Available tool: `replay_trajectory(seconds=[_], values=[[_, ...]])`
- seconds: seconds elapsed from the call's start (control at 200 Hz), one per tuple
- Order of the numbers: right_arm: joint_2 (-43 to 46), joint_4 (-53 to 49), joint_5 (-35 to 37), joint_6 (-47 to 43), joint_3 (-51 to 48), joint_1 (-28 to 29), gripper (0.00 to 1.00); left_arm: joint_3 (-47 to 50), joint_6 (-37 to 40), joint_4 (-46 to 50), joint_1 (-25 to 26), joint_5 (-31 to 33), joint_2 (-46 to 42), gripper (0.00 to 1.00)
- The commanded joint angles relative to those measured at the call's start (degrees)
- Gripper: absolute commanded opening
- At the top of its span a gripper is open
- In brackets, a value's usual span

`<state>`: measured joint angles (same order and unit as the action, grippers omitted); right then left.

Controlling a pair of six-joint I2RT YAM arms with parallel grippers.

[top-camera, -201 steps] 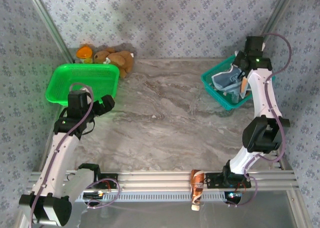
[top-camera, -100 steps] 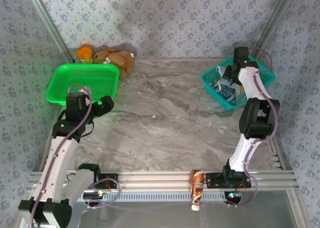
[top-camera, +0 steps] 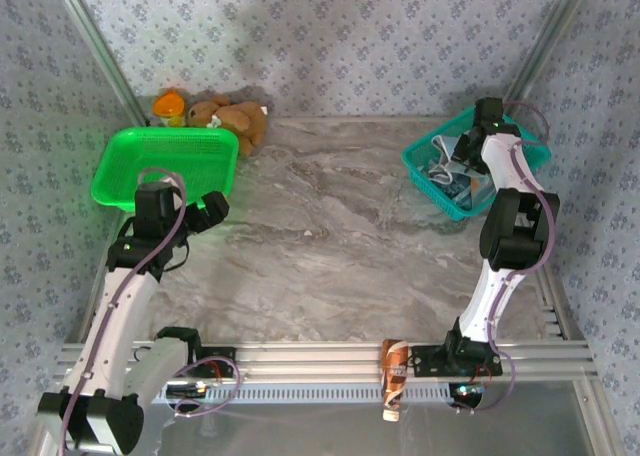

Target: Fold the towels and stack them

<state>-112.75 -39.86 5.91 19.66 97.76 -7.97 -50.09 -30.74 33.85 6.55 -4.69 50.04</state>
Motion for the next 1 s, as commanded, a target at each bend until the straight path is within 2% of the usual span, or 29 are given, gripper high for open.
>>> replay_trajectory(seconds=[0.0, 0.035, 0.11, 0.205, 0.47, 0.525, 0.63, 0.67, 0.69, 0.74, 0.765, 0.81, 0.994], values=[[2.24, -0.48, -0.98, 0.82, 1.42, -0.28, 0.26, -0.10, -0.19, -0.66, 0.31, 0.53, -0.28, 1.00], [2.55, -0.47, -0.91, 0.74, 1.19, -0.26, 0.14, -0.09, -0.18, -0.64, 0.31, 0.52, -0.27, 1.00], [3.64, -0.49, -0.39, 0.73, 0.55, -0.27, 0.00, -0.10, -0.06, -0.69, 0.31, 0.55, -0.33, 1.00], [5.79, 0.09, 1.46, 0.73, -0.47, -0.22, 0.00, 0.15, -0.02, -0.62, 0.35, 0.56, -0.47, 1.00], [13.03, 1.28, 0.05, 0.99, -4.76, -0.79, 0.00, 1.08, -0.28, -1.15, 0.31, 0.37, -1.00, 1.00], [14.28, 1.93, -0.91, 0.91, -5.82, -0.96, 0.07, 1.29, -0.20, -1.31, 0.31, 0.34, -1.07, 1.00], [15.63, 2.01, -0.99, 0.99, -7.67, -1.33, 0.02, 1.65, -0.46, -1.74, 0.31, 0.21, -1.03, 1.00], [16.03, 2.01, -0.87, 0.99, -8.30, -1.43, 0.07, 1.71, -0.57, -1.86, 0.31, 0.10, -1.01, 1.00], [16.17, 2.14, -0.82, 0.99, -8.66, -1.59, 0.19, 1.72, -0.59, -1.89, 0.31, 0.11, -1.08, 1.00], [16.65, 2.25, -0.68, 0.99, -9.63, -1.79, 0.60, 1.79, -0.54, -1.83, 0.31, 0.06, -1.17, 1.00], [16.88, 2.23, -0.49, 0.99, -10.04, -1.86, 0.71, 1.88, -0.55, -1.85, 0.31, 0.12, -1.17, 1.00], [17.20, 2.06, -0.35, 0.99, -10.87, -1.99, 0.73, 1.92, -0.46, -1.70, 0.27, 0.18, -1.26, 1.00], [18.62, 4.54, -1.63, 2.53, -16.25, -3.69, 0.72, 2.56, -0.58, -1.85, 0.31, 0.29, -1.75, 1.00]])
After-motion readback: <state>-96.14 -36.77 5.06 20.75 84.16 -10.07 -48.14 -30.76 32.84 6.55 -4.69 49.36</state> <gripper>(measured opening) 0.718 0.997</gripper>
